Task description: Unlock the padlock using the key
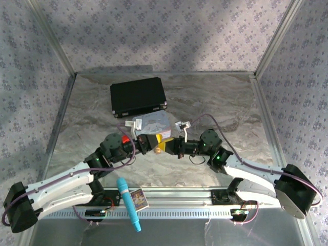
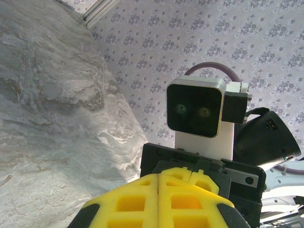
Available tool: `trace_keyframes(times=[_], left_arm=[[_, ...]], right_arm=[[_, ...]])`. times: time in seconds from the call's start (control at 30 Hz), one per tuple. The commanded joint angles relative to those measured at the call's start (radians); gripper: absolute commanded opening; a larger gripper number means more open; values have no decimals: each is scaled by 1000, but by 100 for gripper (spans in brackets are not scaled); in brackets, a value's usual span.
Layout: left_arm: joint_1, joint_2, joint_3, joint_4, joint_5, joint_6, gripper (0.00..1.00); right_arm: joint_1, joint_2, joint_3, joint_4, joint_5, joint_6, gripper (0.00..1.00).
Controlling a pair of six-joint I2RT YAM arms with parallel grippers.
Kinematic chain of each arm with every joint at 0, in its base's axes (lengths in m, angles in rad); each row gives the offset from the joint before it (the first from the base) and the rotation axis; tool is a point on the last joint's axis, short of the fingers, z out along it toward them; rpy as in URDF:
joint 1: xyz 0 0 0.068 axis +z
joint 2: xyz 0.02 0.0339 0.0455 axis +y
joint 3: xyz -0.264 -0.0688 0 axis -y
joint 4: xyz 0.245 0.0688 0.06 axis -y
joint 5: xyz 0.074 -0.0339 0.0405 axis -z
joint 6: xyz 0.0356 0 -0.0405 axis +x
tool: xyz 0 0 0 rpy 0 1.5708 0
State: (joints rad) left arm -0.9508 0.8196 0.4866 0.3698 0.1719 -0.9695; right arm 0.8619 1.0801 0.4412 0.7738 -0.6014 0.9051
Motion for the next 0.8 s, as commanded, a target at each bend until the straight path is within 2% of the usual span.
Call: trace_keyframes(times=[0.0,0.07,0.17,0.23,0.27,0.33,0.43,0.57,0.63,0.67,0.77], left_arm=[[-5,-15,14,-14,0,10,0],[-3,-34,18,-71,-39,17,2],[-2,-73,20,-145,-127,15,49],[2,-99,29,-200,-176,12,74],[5,-107,45,-242,-195,15,82],[7,-112,69,-310,-222,25,86],[7,-107,96,-399,-259,27,85],[7,-53,155,-630,-383,5,82],[7,7,180,-708,-418,18,81],[7,42,187,-716,-421,32,98],[7,147,200,-721,-414,29,100]], right_arm=[[6,-13,-11,50,9,-5,0],[5,-26,-31,45,14,-6,0],[1,-46,-43,-27,29,-23,0],[-3,-55,-38,-108,39,-45,0],[-4,-56,-36,-146,45,-58,0],[-8,-56,-38,-185,52,-68,0],[-21,-53,-45,-235,68,-71,0],[-55,-37,15,-527,168,-116,0],[-78,-22,12,-567,186,-111,0],[-85,-14,15,-599,208,-106,0],[-90,0,32,-701,285,-108,0]])
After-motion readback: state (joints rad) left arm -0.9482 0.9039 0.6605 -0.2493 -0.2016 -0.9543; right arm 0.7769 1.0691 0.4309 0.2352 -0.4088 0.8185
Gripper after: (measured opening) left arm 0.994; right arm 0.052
